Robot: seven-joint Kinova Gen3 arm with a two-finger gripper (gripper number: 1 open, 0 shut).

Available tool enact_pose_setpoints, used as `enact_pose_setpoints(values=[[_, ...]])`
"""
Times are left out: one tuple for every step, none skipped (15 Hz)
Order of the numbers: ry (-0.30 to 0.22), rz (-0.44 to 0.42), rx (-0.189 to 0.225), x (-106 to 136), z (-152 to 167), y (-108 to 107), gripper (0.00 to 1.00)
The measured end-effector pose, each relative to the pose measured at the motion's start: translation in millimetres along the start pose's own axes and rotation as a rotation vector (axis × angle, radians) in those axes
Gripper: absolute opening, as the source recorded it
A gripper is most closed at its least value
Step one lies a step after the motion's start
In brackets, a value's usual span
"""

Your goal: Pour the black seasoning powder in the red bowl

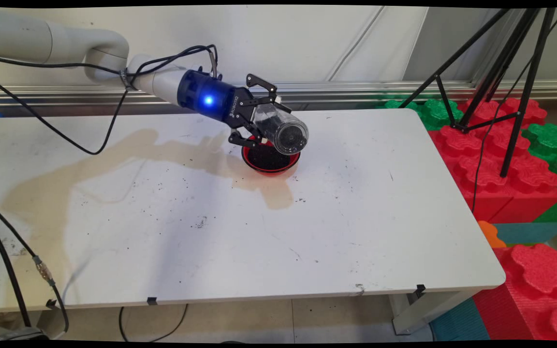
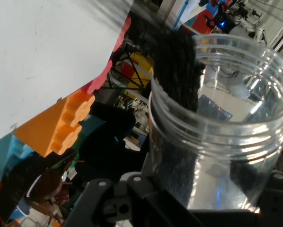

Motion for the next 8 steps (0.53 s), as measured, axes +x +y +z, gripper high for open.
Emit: enact_pose_setpoints(values=[[0.001, -0.008, -0.001, -1.3, 0.5, 0.8, 0.0], [0.001, -0.013, -0.002, -2.1, 0.9, 1.2, 0.0], [0.002, -0.019, -0.003, -3.2, 1.4, 2.0, 0.0], [0.003, -0.027, -0.005, -4.0, 1.9, 2.5, 0.0], [0.005, -0.034, -0.006, -4.4, 2.3, 2.9, 0.0], [0.005, -0.039, -0.008, -4.2, 2.5, 3.1, 0.0], [0.006, -0.043, -0.009, -4.0, 2.7, 3.2, 0.0], [0.006, -0.048, -0.011, -3.5, 2.9, 3.1, 0.0]])
